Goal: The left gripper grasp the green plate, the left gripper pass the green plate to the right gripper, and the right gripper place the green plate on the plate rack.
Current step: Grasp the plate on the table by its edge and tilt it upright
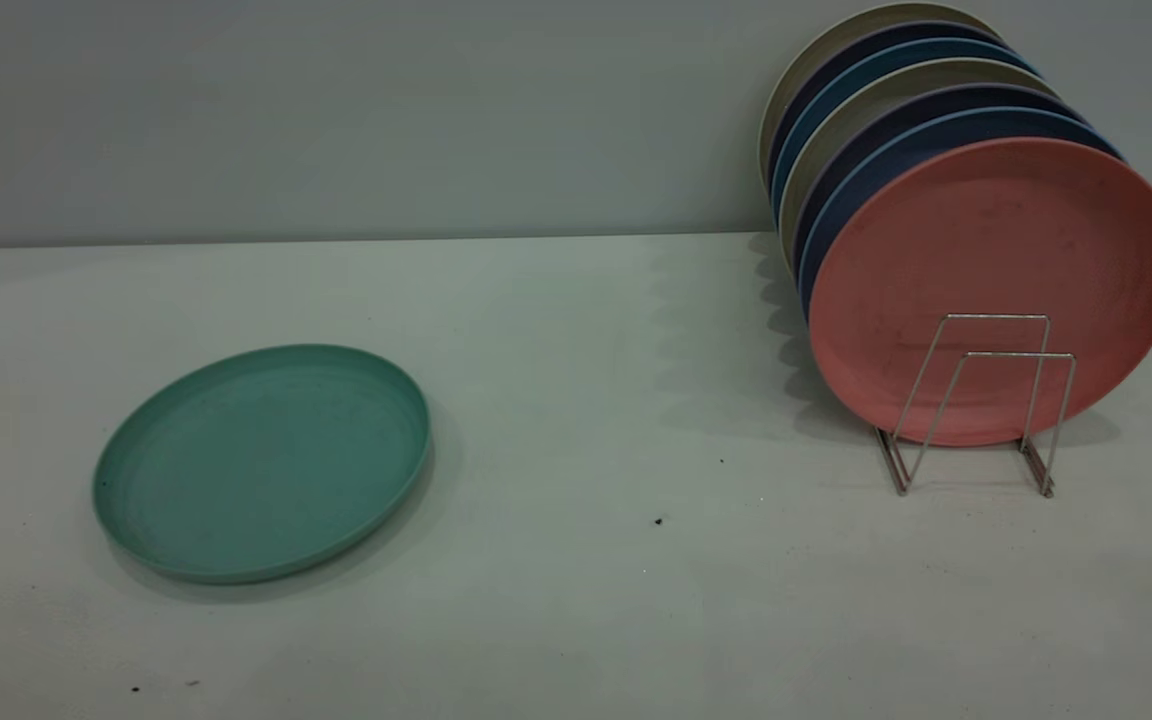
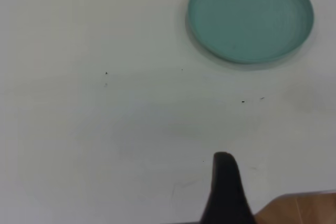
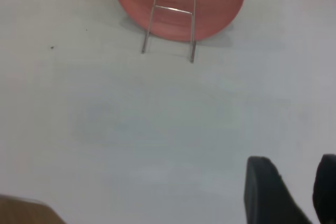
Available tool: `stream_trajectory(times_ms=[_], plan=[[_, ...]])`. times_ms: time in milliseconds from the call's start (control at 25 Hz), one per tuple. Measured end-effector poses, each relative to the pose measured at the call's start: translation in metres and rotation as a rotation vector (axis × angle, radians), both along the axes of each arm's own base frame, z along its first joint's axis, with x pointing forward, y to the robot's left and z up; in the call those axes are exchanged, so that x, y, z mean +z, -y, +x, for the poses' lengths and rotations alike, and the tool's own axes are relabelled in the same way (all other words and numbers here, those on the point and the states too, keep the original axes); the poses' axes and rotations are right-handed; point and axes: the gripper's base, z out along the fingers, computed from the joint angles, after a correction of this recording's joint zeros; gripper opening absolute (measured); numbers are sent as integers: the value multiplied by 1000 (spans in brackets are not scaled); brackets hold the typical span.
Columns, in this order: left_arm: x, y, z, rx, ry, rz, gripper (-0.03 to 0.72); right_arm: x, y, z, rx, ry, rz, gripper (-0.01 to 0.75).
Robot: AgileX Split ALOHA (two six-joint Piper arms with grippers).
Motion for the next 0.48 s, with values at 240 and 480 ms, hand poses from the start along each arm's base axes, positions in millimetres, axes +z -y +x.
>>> stream_trajectory(times_ms=[240,480], plan=[[0,0,0,0,0,0,563,0,0,0,0,0,0,239],[0,0,0,-17,0,14,563,0,0,0,0,0,0,239]])
